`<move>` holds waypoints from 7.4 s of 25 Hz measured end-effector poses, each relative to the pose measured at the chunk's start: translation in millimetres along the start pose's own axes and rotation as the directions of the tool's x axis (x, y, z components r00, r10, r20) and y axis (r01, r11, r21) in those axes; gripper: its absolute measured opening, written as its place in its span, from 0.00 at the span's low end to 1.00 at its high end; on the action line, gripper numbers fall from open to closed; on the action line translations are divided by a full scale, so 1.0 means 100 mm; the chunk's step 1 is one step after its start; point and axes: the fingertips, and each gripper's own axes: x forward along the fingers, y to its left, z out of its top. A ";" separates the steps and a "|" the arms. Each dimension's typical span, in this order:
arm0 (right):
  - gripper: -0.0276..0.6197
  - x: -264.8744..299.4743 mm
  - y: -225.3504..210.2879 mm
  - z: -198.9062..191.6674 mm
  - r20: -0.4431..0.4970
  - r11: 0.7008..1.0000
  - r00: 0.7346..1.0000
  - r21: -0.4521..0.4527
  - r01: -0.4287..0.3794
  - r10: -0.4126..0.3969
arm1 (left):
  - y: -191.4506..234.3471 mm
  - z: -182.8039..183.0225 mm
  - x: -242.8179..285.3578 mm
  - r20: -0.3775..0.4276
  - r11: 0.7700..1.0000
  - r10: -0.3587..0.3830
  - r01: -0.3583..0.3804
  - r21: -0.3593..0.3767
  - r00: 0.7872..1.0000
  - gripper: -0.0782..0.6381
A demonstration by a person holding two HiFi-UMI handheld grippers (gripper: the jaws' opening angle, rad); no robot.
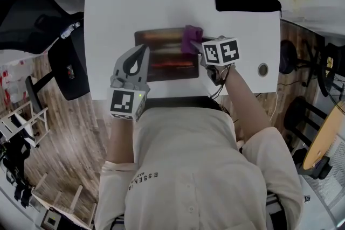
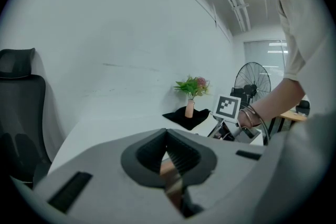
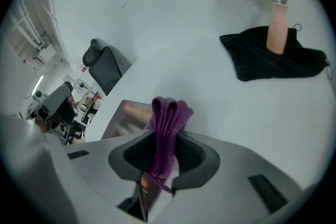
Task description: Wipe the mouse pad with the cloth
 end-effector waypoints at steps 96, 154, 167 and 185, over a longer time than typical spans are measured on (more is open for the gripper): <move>0.22 -0.16 0.12 -0.59 -0.074 0.999 0.996 -0.029 -0.041 0.039 | -0.42 -0.14 -0.12 -0.006 0.998 -0.059 0.059 0.037 0.998 0.11; 0.22 0.20 1.35 -0.92 -0.086 0.996 0.996 -0.084 0.013 -0.020 | 0.07 -0.23 -1.07 0.025 0.995 -0.092 0.091 0.045 0.995 0.11; 0.22 -0.09 0.82 -1.02 -0.085 0.999 0.995 -0.024 0.041 -0.042 | -0.18 -0.15 -0.74 0.019 0.988 -0.143 0.141 0.065 0.990 0.11; 0.23 -0.48 0.10 -1.19 -0.075 0.995 0.993 0.040 0.096 -0.093 | -0.55 -0.09 -0.31 0.011 0.984 -0.169 0.168 0.057 0.986 0.11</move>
